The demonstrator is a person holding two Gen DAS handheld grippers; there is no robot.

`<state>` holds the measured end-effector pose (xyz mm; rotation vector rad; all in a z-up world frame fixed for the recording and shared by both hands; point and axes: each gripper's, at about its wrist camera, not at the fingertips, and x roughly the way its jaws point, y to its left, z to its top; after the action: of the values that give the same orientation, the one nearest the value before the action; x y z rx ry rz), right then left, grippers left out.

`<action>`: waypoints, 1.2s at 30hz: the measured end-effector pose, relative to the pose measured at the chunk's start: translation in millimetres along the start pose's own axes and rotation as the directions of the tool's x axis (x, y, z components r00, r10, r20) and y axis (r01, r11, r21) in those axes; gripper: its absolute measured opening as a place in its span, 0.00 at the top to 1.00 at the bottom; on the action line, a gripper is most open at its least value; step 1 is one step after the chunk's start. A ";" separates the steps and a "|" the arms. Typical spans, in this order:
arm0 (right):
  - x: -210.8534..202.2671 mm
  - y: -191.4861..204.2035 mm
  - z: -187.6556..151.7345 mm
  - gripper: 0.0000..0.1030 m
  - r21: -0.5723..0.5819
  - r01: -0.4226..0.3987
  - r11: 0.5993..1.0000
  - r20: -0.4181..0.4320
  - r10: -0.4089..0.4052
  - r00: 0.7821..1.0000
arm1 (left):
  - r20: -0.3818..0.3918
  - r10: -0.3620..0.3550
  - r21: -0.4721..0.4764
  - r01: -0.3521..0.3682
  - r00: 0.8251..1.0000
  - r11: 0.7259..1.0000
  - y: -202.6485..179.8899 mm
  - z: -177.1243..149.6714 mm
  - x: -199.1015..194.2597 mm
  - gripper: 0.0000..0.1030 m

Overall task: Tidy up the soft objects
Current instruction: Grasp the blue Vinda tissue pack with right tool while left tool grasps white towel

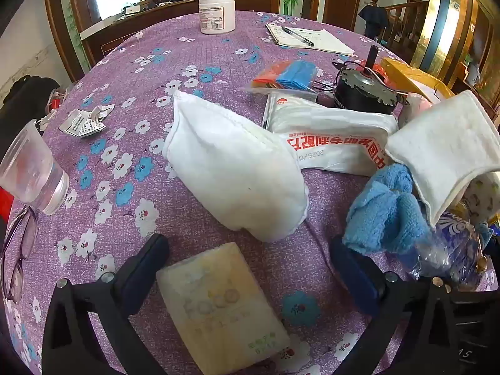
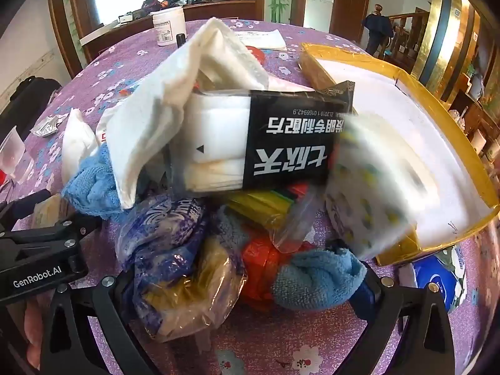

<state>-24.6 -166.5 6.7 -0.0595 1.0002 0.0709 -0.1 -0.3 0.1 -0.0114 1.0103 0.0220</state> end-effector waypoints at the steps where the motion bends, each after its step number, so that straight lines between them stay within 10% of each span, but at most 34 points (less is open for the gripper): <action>1: 1.0 -1.4 1.1 0.01 0.007 -0.025 1.000 -0.023 0.025 0.999 | -0.001 -0.001 -0.001 0.001 1.000 1.000 0.1 0.0 0.0 0.00; 18: 1.3 -1.8 2.2 0.01 -0.015 -0.040 0.999 -0.034 0.039 0.999 | 0.001 -0.005 0.000 0.005 1.000 1.000 1.3 -0.4 -0.9 0.00; 26: -24.6 -22.9 -16.1 0.01 -0.149 -0.341 0.928 -0.175 0.315 0.933 | 0.018 -0.053 -0.024 0.053 0.998 0.998 14.7 -12.6 -25.4 0.00; 31: -56.5 -45.1 -38.0 0.13 -0.240 -0.342 0.908 -0.055 0.339 0.939 | 0.050 -0.081 -0.072 0.085 0.995 0.994 30.9 -11.8 -47.6 0.00; 36: -80.2 -69.0 -50.7 0.27 -0.204 -0.429 0.880 0.041 0.445 0.894 | 0.067 -0.035 -0.126 0.043 0.997 0.991 42.4 5.3 -54.1 0.01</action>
<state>-104.3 -242.0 48.0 -0.0032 0.9015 0.5828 -25.3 41.5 48.8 -0.1463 0.9430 0.0510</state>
